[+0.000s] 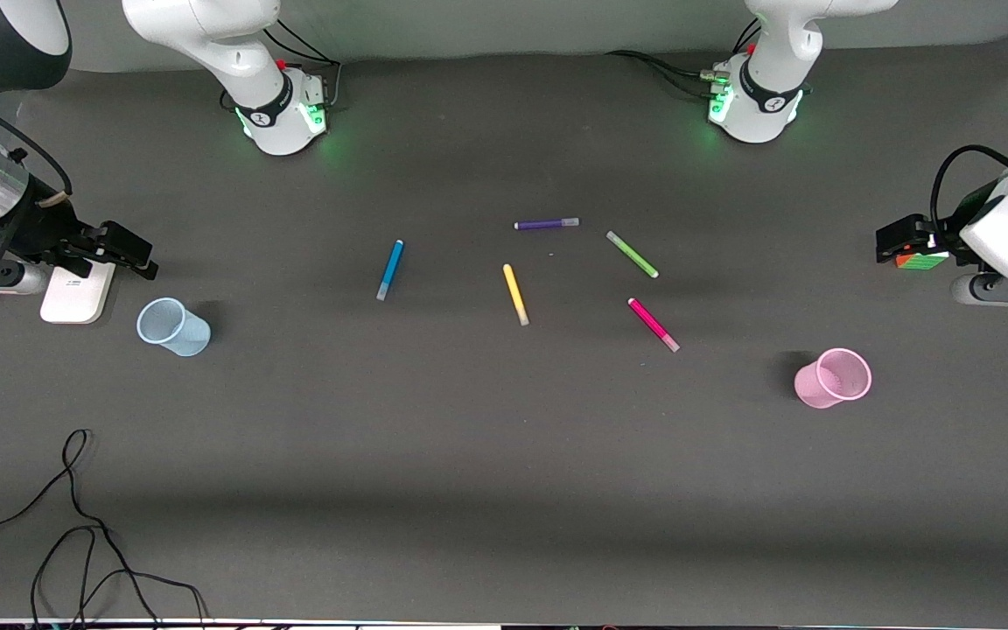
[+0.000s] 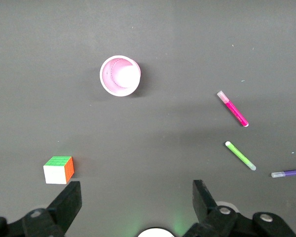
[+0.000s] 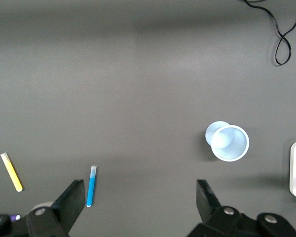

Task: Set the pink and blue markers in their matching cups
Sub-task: 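Reach the right gripper to the blue marker while the left gripper reaches the pink marker, then close the right gripper on the blue marker while the left gripper grasps pink, then carry the blue marker toward the blue cup while the left gripper carries pink, then drop the blue marker into the blue cup while the left gripper drops pink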

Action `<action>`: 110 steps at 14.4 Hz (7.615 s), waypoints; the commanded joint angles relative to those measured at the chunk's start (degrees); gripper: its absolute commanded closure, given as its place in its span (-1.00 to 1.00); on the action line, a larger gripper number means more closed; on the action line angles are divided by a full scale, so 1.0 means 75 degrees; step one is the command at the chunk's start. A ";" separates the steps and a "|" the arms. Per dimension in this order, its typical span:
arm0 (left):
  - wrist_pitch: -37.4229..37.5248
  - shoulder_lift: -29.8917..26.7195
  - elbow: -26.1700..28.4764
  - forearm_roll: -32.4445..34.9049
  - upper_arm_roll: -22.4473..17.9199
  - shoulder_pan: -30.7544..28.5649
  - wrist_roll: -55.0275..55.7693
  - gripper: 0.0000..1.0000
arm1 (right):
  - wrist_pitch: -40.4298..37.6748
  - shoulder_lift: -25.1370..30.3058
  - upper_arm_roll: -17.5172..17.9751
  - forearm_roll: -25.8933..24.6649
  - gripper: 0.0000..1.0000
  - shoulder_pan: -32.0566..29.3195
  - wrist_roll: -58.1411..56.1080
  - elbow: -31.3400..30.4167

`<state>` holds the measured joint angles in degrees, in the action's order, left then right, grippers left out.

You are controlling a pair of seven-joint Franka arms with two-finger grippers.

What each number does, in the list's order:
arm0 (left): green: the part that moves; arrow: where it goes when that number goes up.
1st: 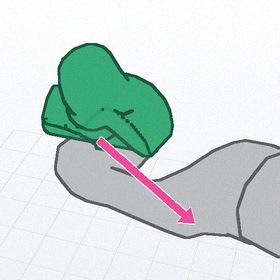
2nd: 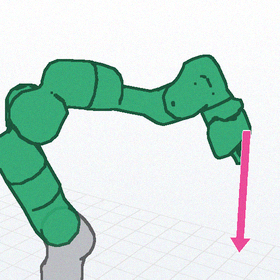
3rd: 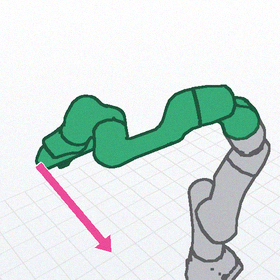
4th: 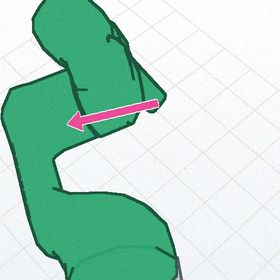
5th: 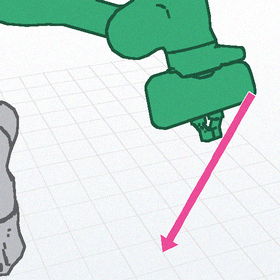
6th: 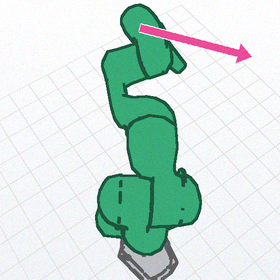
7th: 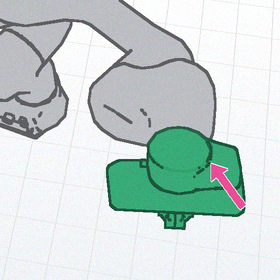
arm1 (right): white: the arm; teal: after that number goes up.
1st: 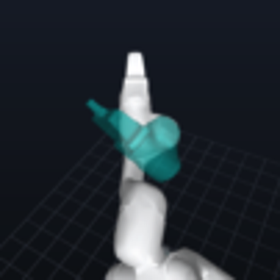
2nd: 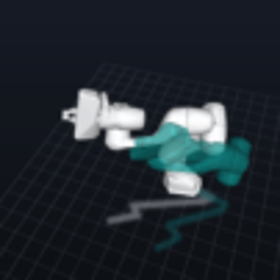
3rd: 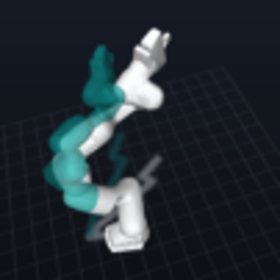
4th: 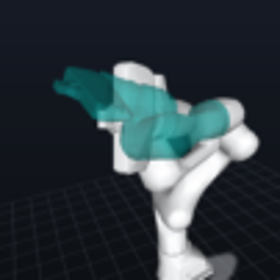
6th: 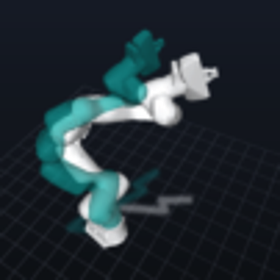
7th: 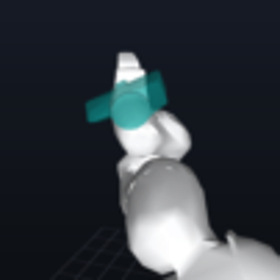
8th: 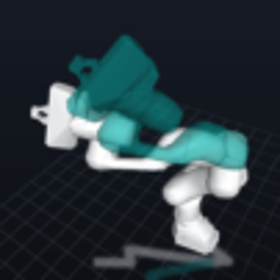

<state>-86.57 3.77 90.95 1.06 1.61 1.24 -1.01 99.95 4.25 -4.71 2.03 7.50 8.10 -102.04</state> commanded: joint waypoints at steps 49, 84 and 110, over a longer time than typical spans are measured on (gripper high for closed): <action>-0.7969 0.2849 0.4527 0.0867 0.1343 0.2272 0.9686 -0.96 | 0.1943 -0.5278 -0.0040 0.4276 0.49 0.2082 0.1721 -0.1477; 0.0608 0.2660 -0.0559 0.0338 0.1297 -0.1548 0.0569 1.00 | 0.4495 0.1144 -0.4223 -0.1068 1.00 0.2035 -0.3610 -0.4241; 0.1031 0.3907 -0.2131 0.1090 0.1367 -0.1560 0.0007 -0.99 | 0.6925 -0.0638 -0.4377 0.0198 -1.00 0.2199 -0.4092 -0.4958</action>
<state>-79.61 39.50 72.60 8.93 11.59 -10.36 0.60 152.82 -0.30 -38.34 2.24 23.50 -21.93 -140.13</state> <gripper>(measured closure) 0.013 0.577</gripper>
